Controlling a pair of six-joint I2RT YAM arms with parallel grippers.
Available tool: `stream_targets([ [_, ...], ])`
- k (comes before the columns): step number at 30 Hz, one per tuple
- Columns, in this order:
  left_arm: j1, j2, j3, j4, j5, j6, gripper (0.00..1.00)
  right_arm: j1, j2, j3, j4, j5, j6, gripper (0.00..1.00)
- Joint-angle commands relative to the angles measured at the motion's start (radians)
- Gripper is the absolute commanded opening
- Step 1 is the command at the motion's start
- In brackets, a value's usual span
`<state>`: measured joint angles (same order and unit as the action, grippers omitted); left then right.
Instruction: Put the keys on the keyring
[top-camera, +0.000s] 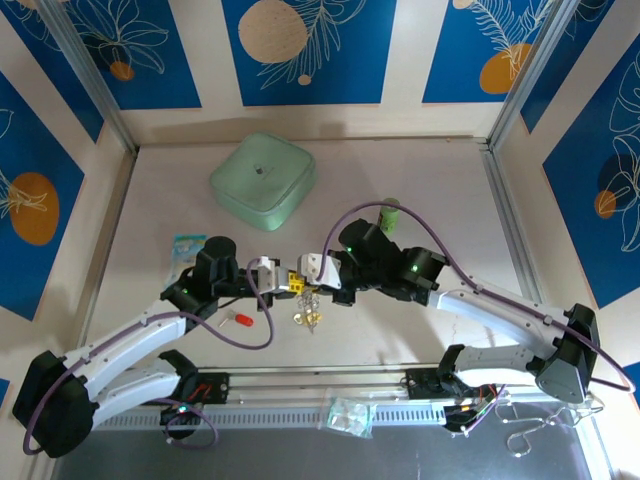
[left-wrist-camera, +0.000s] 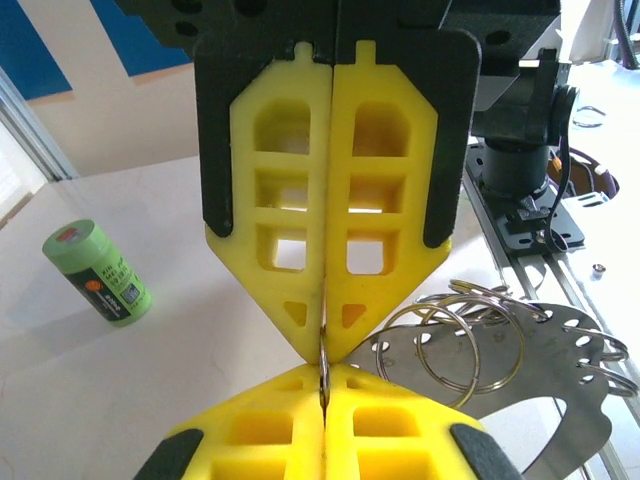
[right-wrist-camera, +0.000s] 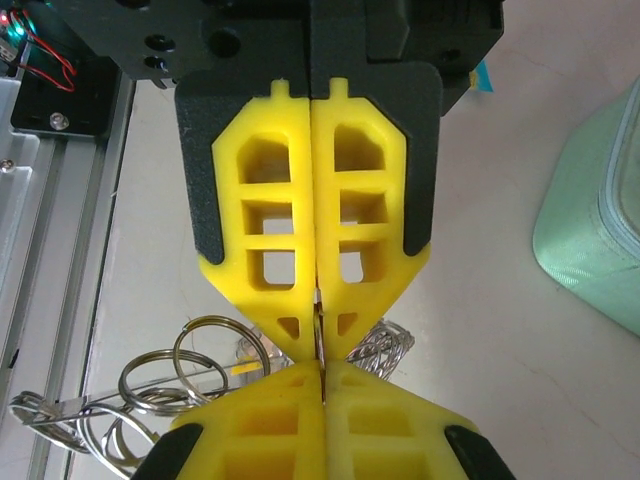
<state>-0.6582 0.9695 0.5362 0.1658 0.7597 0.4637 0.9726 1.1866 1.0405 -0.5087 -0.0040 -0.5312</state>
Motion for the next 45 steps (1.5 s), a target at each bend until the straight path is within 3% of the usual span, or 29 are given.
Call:
stream_targets([
  [1,-0.019,-0.008,0.045,0.001,0.014,0.015,0.00,0.009,0.006,0.032,0.006,0.008,0.013,0.00],
  [3,-0.018,-0.011,0.041,0.006,0.007,0.018,0.00,0.002,-0.015,0.010,0.040,0.004,0.028,0.00],
  [6,-0.021,-0.023,0.025,0.030,0.007,0.033,0.00,-0.031,-0.100,-0.088,0.169,-0.038,0.066,0.35],
  [9,-0.024,-0.037,-0.004,0.082,0.007,0.052,0.00,-0.051,-0.192,-0.201,0.299,-0.062,0.088,0.44],
  [16,-0.031,-0.038,-0.047,0.136,0.035,0.097,0.00,-0.051,-0.237,-0.300,0.365,-0.051,0.113,0.39],
  [22,-0.035,-0.035,-0.058,0.143,0.050,0.131,0.00,-0.043,-0.233,-0.313,0.416,-0.108,0.107,0.29],
  [27,-0.037,-0.031,-0.057,0.147,0.050,0.129,0.00,-0.037,-0.210,-0.301,0.412,-0.128,0.095,0.28],
  [33,-0.038,-0.040,-0.052,0.112,0.015,0.124,0.00,-0.042,-0.241,-0.315,0.422,-0.007,0.118,0.29],
  [39,-0.038,-0.038,-0.030,0.045,-0.072,0.068,0.00,-0.103,-0.295,-0.319,0.283,0.125,0.436,0.33],
  [45,-0.038,0.007,0.002,-0.008,-0.091,-0.021,0.00,-0.083,-0.303,-0.333,0.180,0.122,0.741,0.37],
])
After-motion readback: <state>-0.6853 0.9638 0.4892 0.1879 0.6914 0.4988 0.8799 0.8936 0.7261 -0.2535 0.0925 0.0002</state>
